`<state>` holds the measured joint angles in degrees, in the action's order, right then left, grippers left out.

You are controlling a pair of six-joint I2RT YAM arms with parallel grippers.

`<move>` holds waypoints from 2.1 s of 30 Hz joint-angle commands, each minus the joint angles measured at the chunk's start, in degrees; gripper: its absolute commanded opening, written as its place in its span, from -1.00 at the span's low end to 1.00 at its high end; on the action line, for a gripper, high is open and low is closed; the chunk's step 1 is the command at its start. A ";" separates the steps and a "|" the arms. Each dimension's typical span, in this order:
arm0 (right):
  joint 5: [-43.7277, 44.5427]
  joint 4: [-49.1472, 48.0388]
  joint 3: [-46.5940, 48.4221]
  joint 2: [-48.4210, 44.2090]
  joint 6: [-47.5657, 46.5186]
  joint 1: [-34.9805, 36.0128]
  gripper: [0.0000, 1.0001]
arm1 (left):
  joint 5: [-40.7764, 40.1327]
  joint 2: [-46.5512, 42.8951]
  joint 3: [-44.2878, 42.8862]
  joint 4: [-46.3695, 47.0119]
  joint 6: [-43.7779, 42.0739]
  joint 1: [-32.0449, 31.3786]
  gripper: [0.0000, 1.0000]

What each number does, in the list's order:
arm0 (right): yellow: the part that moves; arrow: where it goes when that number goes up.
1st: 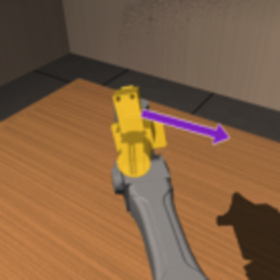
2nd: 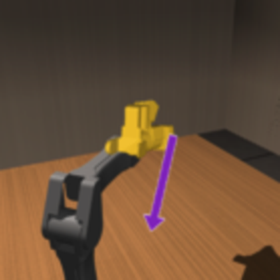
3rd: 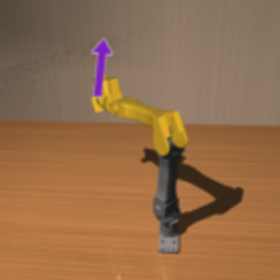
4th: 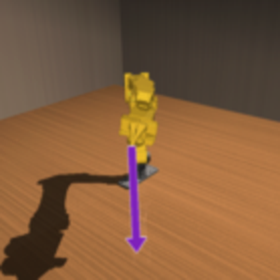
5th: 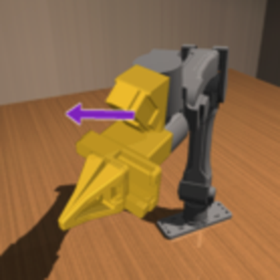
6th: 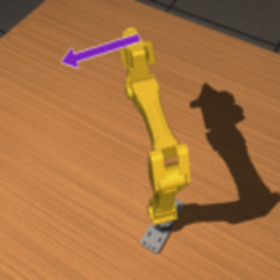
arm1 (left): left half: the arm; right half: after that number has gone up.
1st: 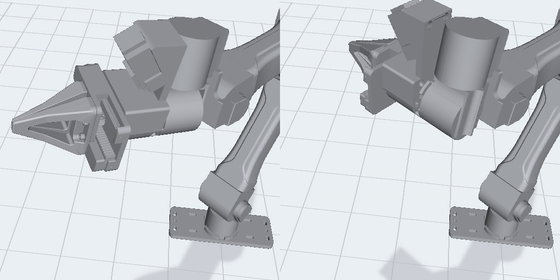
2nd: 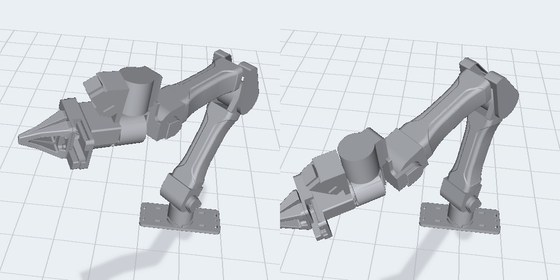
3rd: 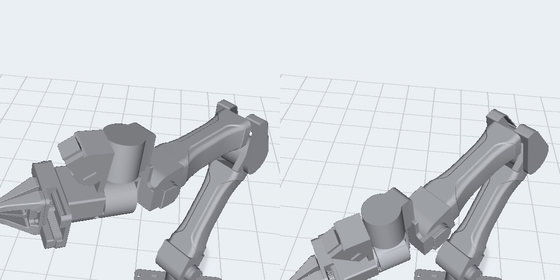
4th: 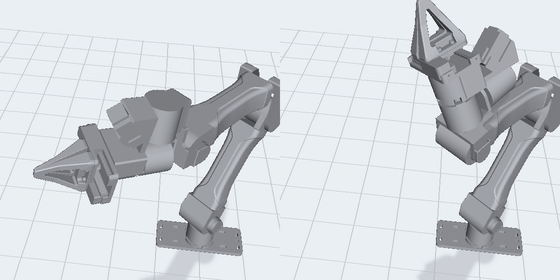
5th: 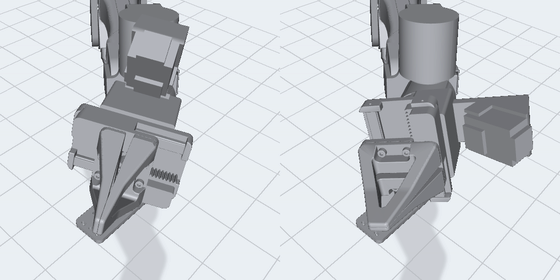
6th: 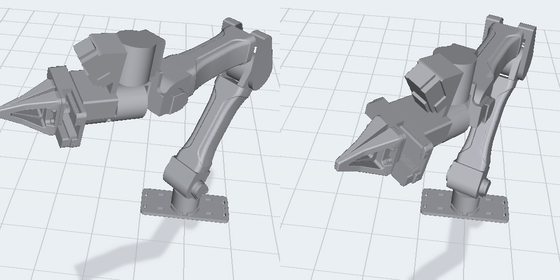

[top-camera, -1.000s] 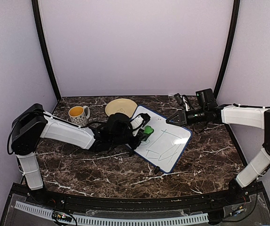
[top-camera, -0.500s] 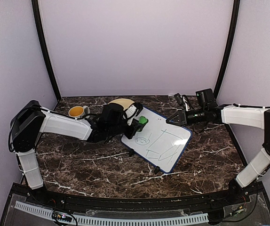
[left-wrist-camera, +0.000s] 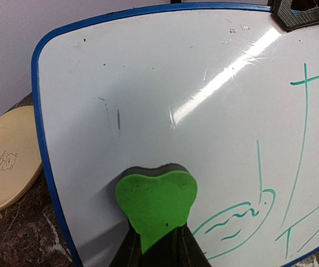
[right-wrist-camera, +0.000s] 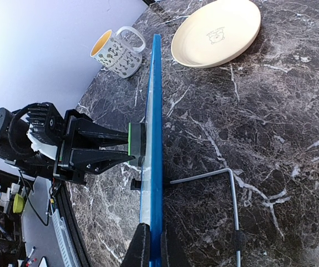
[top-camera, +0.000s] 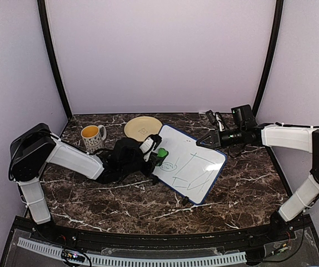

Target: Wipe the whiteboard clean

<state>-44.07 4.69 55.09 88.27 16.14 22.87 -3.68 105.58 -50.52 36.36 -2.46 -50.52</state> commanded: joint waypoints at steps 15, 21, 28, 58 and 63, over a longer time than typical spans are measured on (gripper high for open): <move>0.04 3.27 -0.88 0.35 -3.75 1.25 -1.00 | -0.64 1.97 -10.64 -12.25 0.86 -1.91 -1.00; 0.13 3.22 -0.86 0.15 -3.75 1.30 -1.00 | -1.20 1.65 -0.94 -5.28 8.59 -2.21 -1.00; 0.02 3.17 -0.89 0.32 -3.76 1.30 -1.00 | -4.25 3.46 4.49 1.13 12.68 -4.13 -1.00; 0.30 3.40 -1.07 -0.38 -3.46 1.30 -1.00 | -11.85 4.49 0.09 -1.34 11.92 -6.69 -1.00; 0.22 3.27 -1.01 -0.20 -3.57 1.30 -1.00 | -12.40 2.89 5.03 0.12 16.91 -3.57 -1.00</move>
<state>-43.88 4.82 55.09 88.03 15.68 22.87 -11.88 108.53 -50.17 41.95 9.41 -57.56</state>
